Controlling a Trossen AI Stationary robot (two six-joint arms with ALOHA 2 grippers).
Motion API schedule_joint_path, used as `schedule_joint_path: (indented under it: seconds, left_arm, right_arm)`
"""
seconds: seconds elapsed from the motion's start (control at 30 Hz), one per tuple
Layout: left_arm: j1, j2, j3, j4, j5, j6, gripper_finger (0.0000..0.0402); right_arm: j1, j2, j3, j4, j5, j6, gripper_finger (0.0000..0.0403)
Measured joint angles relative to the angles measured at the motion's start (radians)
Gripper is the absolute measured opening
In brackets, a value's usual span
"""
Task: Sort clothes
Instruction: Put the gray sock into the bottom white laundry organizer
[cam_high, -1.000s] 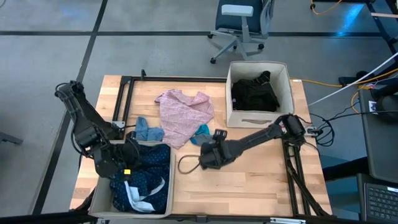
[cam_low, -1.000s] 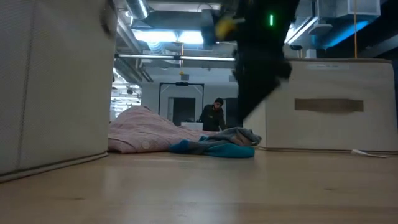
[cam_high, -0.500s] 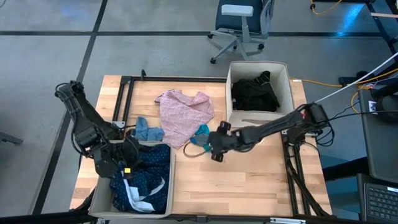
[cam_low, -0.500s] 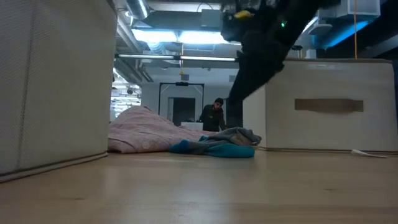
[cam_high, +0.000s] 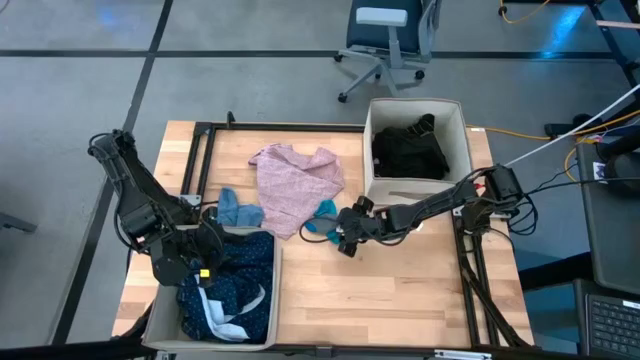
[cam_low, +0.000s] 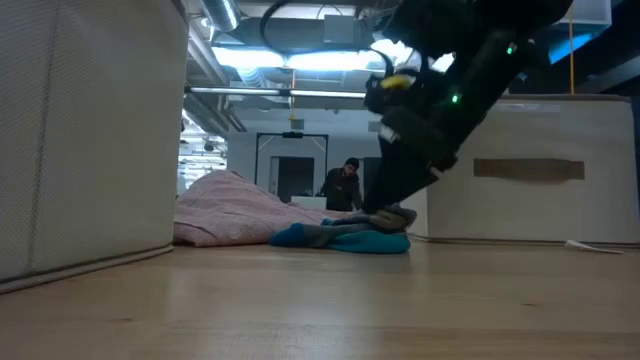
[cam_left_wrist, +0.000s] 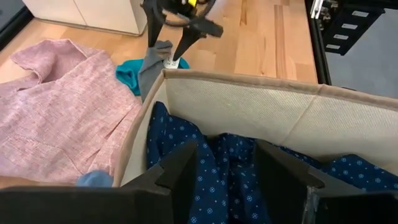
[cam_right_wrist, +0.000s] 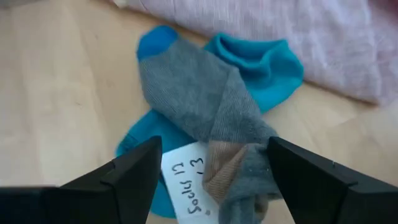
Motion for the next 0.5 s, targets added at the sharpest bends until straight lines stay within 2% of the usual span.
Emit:
schedule_joint_path:
  seconds: [0.17, 0.27, 0.37, 0.5]
  left_arm:
    - [0.0, 0.0, 0.0, 0.0, -0.012, 0.001, 0.0147]
    - [0.0, 0.0, 0.0, -0.001, -0.014, 0.005, 0.0147]
    - [0.0, 0.0, 0.0, -0.003, -0.014, 0.006, 0.0147]
    - [0.0, 0.0, 0.0, -0.003, -0.014, 0.009, 0.0147]
  right_arm:
    - [-0.016, 0.036, -0.001, 0.022, 0.047, 0.023, 0.029]
    - [-0.022, 0.047, 0.001, 0.032, 0.085, 0.026, 0.0269]
    - [-0.028, 0.061, 0.0, 0.02, 0.085, 0.023, 0.023]
    - [-0.026, 0.062, 0.0, 0.017, 0.087, 0.001, 0.0152]
